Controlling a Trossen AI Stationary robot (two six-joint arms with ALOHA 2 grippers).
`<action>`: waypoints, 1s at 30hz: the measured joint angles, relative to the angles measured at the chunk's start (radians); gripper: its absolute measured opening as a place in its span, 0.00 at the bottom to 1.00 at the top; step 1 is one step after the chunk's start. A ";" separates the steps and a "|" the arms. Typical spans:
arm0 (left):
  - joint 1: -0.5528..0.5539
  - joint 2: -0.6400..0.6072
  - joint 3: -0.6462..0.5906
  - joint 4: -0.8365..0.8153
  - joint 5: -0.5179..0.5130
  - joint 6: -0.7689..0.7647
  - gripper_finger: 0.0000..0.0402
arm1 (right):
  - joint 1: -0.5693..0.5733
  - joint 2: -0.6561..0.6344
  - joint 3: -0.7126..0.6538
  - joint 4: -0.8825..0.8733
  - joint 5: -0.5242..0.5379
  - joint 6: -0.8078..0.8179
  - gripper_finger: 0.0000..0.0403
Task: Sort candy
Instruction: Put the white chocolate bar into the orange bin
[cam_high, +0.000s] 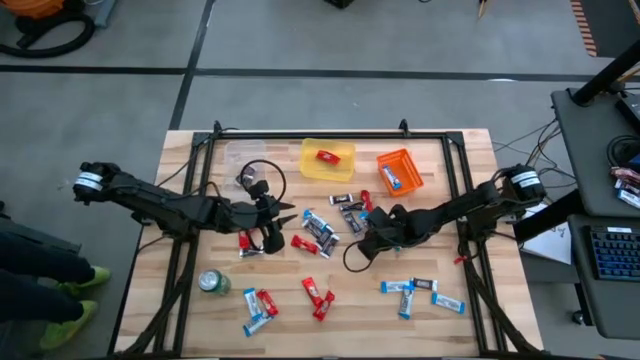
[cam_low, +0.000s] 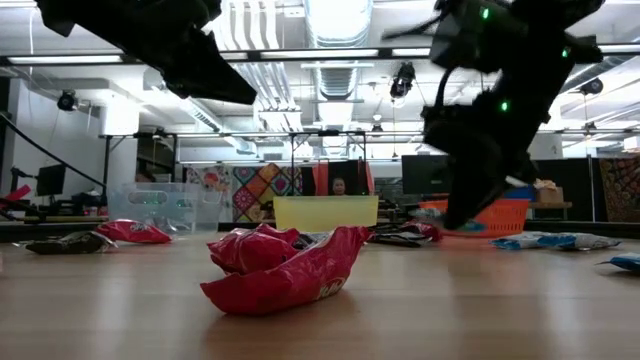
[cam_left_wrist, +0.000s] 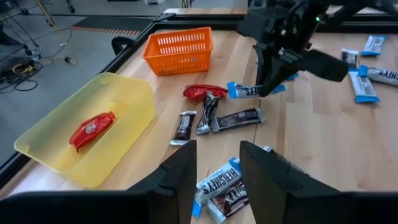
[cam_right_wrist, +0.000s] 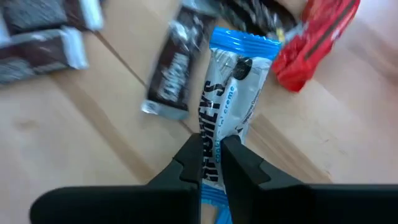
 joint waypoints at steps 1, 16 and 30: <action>0.000 0.000 0.000 0.003 0.000 0.000 0.25 | 0.000 -0.015 0.000 0.001 0.000 -0.006 0.07; 0.000 0.000 0.000 0.063 0.000 0.000 0.21 | -0.245 -0.295 0.001 -0.063 0.048 -0.253 0.07; 0.000 0.000 0.000 0.064 0.000 0.000 0.21 | -0.679 -0.296 -0.006 -0.260 -0.021 -0.382 0.07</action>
